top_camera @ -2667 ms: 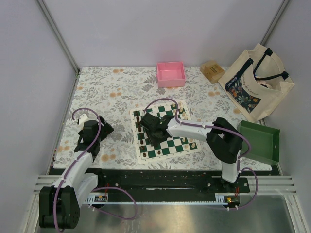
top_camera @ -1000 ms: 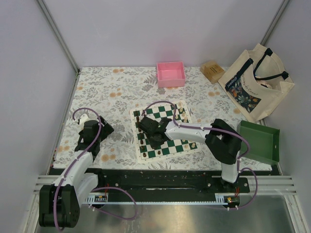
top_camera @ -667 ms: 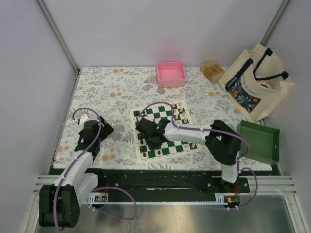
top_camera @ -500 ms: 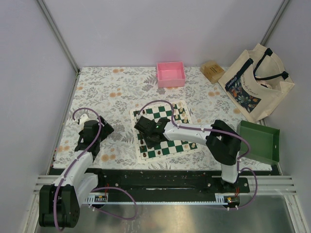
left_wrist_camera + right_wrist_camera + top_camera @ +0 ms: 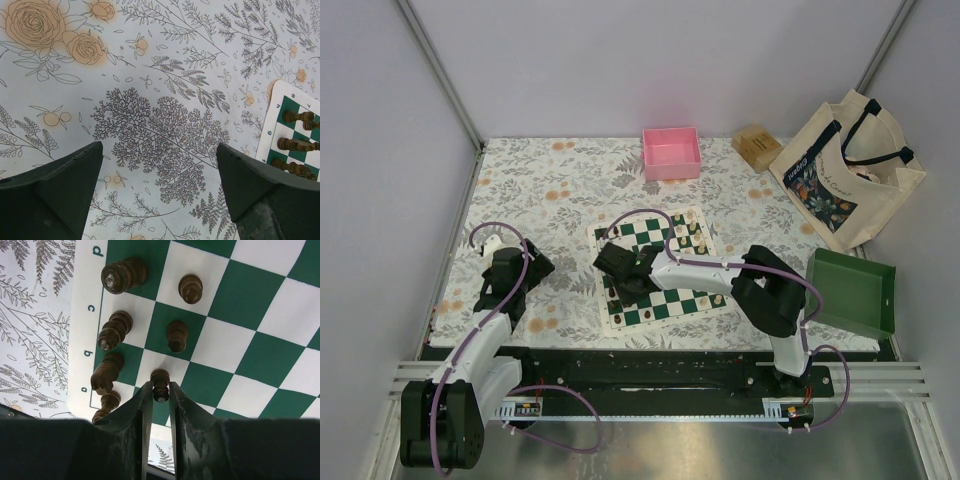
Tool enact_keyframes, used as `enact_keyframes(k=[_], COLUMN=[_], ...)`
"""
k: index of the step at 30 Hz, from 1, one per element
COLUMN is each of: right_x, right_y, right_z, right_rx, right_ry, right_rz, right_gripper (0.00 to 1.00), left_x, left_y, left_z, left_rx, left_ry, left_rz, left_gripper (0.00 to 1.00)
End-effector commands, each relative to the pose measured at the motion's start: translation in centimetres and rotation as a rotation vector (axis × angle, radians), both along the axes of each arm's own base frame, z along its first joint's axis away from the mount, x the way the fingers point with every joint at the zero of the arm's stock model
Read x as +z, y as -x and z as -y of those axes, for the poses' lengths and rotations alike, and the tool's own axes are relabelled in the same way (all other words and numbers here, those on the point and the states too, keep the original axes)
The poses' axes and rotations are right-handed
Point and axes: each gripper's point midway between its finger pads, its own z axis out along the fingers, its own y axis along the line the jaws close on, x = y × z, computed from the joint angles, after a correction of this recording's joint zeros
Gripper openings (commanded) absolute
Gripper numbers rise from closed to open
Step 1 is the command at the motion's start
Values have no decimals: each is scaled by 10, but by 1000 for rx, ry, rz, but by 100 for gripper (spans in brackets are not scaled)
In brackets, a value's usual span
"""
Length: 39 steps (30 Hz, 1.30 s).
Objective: Set up the chess pieces on the board
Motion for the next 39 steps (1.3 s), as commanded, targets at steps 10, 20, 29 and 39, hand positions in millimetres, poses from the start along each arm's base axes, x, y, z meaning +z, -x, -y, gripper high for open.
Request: enact_keyframes(k=[10,20,29,39], right_x=[25,49,25,7], right_y=[-4,2,19,24], right_z=[-7,25,43,37], right_rx=[4,-24,-32,-25], right_ry=[-42,-48,-16,-9], right_rz=[50,102,35,-11], right_gripper=[41,50,51,46], left_x=[14,13,14,13], left_y=[-9,-9,-9,-9], left_z=[2,2,2,2], left_rx=[-13,-13,-13,-15], left_ry=[0,0,0,0], left_rz=[65,62,65,62], left_gripper=[99,99,99,99])
